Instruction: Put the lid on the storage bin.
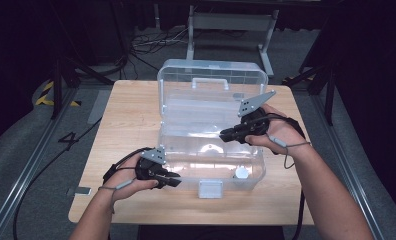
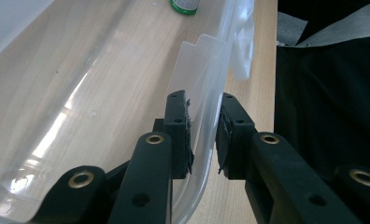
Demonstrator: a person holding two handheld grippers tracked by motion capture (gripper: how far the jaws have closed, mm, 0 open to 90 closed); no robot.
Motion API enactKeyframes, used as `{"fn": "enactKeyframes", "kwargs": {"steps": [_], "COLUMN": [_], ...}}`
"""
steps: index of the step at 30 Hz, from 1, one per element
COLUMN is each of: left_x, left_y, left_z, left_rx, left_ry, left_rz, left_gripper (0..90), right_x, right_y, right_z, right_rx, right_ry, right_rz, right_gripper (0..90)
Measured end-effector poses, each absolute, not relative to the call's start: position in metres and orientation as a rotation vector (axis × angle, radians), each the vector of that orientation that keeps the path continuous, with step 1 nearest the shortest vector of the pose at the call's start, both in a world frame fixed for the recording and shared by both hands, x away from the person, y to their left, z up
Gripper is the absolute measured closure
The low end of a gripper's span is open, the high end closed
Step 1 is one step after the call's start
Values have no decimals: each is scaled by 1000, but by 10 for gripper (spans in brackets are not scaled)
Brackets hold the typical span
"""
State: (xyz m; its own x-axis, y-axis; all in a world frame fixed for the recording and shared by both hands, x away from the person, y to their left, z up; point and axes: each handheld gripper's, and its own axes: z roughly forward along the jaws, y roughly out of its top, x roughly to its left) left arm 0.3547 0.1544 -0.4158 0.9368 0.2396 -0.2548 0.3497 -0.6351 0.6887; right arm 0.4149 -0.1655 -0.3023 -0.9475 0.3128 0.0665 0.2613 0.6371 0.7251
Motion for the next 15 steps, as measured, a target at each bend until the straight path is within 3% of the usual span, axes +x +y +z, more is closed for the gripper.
{"fn": "enactKeyframes", "kwargs": {"steps": [15], "left_x": [354], "left_y": [153], "left_z": [-417], "left_rx": [2281], "left_ry": [427], "left_rz": [-182], "left_gripper": [765], "right_x": [409], "right_y": [-166], "right_z": [-305], "right_rx": [460], "right_ry": [2797], "right_rz": [1216], "right_gripper": [820]}}
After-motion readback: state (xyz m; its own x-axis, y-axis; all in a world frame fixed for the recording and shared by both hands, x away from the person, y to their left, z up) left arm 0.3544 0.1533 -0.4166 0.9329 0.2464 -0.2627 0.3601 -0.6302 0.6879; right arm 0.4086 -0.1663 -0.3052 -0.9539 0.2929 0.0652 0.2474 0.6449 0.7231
